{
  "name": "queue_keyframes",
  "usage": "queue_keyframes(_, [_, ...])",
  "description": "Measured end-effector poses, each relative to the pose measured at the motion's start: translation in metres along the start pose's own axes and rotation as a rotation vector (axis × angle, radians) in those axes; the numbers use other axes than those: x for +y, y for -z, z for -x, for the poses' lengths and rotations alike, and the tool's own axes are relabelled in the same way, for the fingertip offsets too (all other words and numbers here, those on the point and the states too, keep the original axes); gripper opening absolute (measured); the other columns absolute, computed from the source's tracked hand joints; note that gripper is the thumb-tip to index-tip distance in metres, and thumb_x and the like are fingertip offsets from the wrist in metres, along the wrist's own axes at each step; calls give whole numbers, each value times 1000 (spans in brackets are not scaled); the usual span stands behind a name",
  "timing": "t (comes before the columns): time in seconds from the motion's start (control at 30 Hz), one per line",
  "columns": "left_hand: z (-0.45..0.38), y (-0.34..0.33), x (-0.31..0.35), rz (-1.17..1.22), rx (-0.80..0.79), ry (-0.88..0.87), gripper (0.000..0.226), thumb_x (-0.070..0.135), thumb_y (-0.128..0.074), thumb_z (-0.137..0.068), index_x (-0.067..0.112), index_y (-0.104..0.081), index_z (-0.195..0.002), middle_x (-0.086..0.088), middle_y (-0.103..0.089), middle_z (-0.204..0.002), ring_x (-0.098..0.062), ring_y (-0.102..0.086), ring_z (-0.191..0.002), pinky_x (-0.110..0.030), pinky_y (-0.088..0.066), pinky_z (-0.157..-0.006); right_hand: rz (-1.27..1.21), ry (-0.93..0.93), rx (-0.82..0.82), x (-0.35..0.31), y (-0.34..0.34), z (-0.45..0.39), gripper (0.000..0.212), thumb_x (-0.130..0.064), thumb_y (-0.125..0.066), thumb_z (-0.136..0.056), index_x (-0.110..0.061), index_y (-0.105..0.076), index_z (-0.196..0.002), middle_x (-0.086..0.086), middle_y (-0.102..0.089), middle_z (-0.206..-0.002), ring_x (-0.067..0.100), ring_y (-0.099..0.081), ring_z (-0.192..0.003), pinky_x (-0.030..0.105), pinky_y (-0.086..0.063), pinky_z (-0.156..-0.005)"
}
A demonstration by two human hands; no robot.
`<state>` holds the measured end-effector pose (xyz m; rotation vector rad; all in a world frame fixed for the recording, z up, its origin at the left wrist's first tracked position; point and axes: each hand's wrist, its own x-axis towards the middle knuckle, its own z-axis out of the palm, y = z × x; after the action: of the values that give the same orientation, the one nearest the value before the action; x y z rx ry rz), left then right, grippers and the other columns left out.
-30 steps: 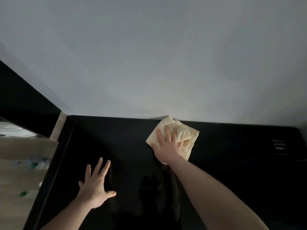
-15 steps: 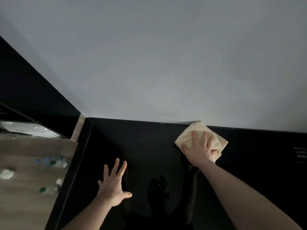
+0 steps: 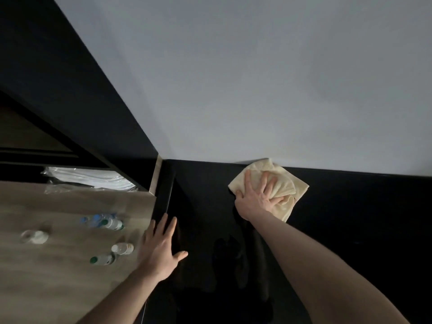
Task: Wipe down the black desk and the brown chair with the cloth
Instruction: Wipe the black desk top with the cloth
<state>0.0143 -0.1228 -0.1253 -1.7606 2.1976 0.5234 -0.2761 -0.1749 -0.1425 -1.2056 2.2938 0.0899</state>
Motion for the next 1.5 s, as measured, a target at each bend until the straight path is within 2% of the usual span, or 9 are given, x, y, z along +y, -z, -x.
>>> queue_keyframes(0.17, [11, -3, -65, 187, -62, -47, 123, 66, -74, -86, 30, 12, -167, 4, 9, -176, -24, -24, -158, -31, -37, -119, -5, 70, -55, -81, -20, 7, 73, -55, -25, -105, -46, 19, -163, 13, 32, -169, 40, 32, -155, 86, 16, -106])
queue_keyframes(0.33, [2, 1, -63, 150, -46, -68, 123, 56, -81, -85, 26, 5, -169, 4, 3, -177, -24, -41, -149, -34, -45, -115, -28, 119, -144, -142, -27, 17, 75, -50, -25, -104, -42, 21, -163, 15, 37, -167, 40, 42, -150, 86, 23, -103])
queue_keyframes(0.47, [-2, -2, -61, 121, -60, -42, 125, 51, -84, -85, 24, 4, -169, 3, 6, -177, -27, -43, -149, -35, -45, -115, 35, 393, -251, -176, -40, 36, 85, -42, -41, -103, -43, 17, -164, 9, 43, -164, 37, 46, -146, 81, 23, -108])
queue_keyframes(0.7, [-5, 1, -56, 79, -108, -11, 122, 47, -82, -88, 22, 6, -169, 2, 8, -177, -29, -43, -150, -36, -45, -115, 216, 617, -98, -135, -67, 41, 75, -53, -37, -108, -46, 11, -165, -2, 35, -170, 32, 36, -154, 72, 9, -122])
queue_keyframes(0.93, [-4, 10, -46, -13, -154, 20, 122, 47, -81, -89, 16, 6, -168, -9, 6, -177, -33, -58, -136, -39, -52, -108, 196, 455, -20, -20, -45, 71, 70, -62, -28, -106, -53, 12, -162, -8, 24, -174, 27, 23, -160, 74, 14, -119])
queue_keyframes(1.17, [0, 19, -40, -91, -152, -11, 118, 52, -76, -92, 13, 5, -168, -12, 3, -176, -27, -63, -129, -32, -53, -100, 12, -39, 60, 73, 5, 51, 83, -88, -39, -85, -63, 0, -154, -11, 13, -170, 38, 19, -159, 77, 8, -117])
queue_keyframes(1.27, [0, 18, -42, -88, -135, -20, 118, 53, -76, -91, 13, 4, -168, -13, 3, -176, -28, -61, -132, -33, -49, -105, -24, -130, 55, 53, 5, 50, 88, -90, -36, -82, -57, 1, -155, -6, 12, -172, 46, 20, -156, 76, -1, -120])
queue_keyframes(1.37, [-3, 11, -47, -37, -138, -9, 120, 50, -79, -90, 12, 4, -168, -13, 3, -176, -31, -59, -133, -35, -49, -108, 15, -154, 54, 2, -10, 57, 83, -86, -29, -89, -55, 7, -158, -3, 15, -174, 52, 21, -155, 73, 9, -119])
queue_keyframes(1.5, [-4, 5, -49, -10, -145, -13, 121, 49, -80, -89, 15, 5, -168, -10, 4, -176, -32, -60, -131, -35, -52, -105, 3, 77, -31, -60, -40, 77, 82, -73, -34, -99, -50, 12, -162, 1, 28, -173, 55, 32, -150, 77, 13, -117])
